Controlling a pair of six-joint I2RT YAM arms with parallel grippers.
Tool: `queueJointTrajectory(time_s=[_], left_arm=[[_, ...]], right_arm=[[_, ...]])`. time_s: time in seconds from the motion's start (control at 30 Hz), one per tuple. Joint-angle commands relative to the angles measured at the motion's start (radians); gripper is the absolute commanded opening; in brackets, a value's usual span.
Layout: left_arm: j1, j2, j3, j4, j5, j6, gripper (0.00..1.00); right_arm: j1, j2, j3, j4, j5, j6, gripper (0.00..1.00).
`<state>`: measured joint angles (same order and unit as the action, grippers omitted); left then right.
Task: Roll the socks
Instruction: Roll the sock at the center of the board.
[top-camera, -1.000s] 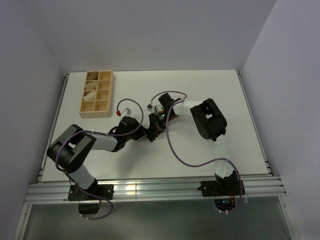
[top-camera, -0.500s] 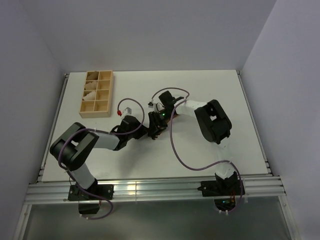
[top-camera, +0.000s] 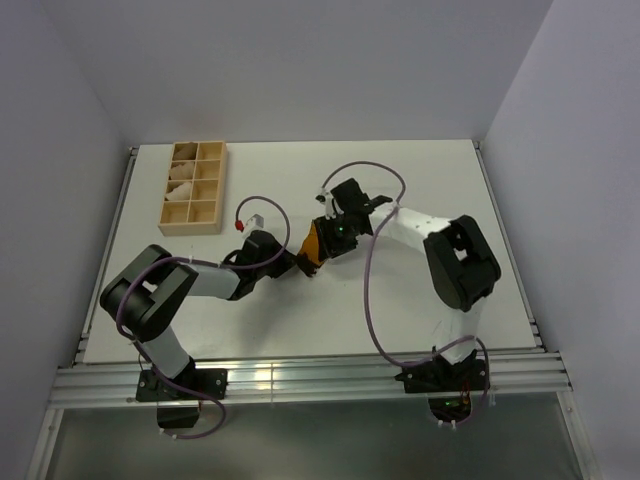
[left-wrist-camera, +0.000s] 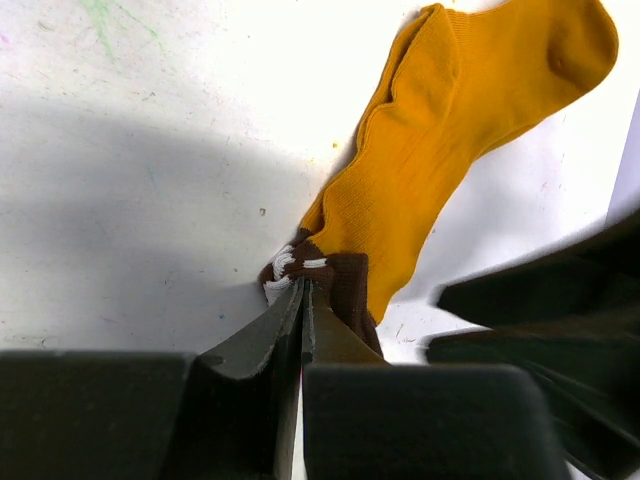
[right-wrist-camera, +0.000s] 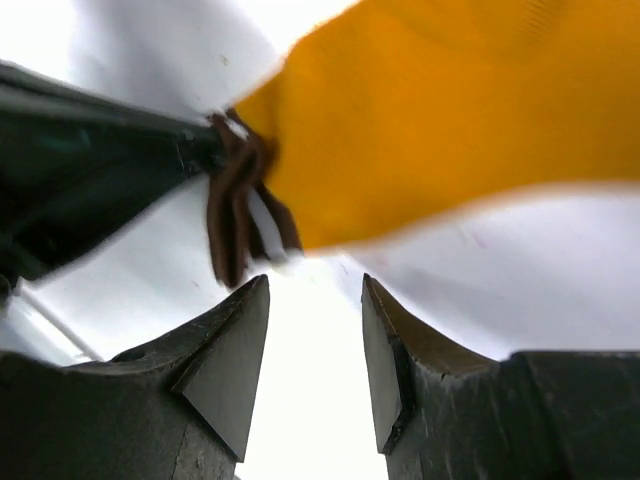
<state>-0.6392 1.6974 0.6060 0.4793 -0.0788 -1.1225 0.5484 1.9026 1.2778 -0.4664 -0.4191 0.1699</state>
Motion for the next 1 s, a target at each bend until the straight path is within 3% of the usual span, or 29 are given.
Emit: queueJointTrajectory(time_s=[0.0, 0.1, 0.33, 0.47, 0.83, 0.97], left_arm=[[-0.007, 0.018, 0.003, -0.120, -0.049, 0.013, 0.08], [-0.008, 0.018, 0.006, -0.123, -0.050, 0.012, 0.08], [-0.010, 0.010, 0.008, -0.136, -0.052, 0.009, 0.08], [-0.010, 0.005, 0.009, -0.149, -0.050, 0.003, 0.08], [-0.010, -0.024, -0.011, -0.196, -0.065, -0.011, 0.07], [-0.010, -0.031, -0.017, -0.199, -0.070, -0.016, 0.07]], right_arm=[[0.038, -0.166, -0.083, 0.106, 0.244, -0.035, 0.50], [0.084, -0.273, -0.181, 0.211, 0.327, -0.052, 0.51], [0.269, -0.442, -0.403, 0.500, 0.698, -0.211, 0.67], [0.350, -0.482, -0.529, 0.688, 0.816, -0.285, 0.68], [0.539, -0.409, -0.641, 1.063, 0.980, -0.448, 0.68], [0.564, -0.386, -0.652, 1.103, 0.982, -0.464, 0.67]])
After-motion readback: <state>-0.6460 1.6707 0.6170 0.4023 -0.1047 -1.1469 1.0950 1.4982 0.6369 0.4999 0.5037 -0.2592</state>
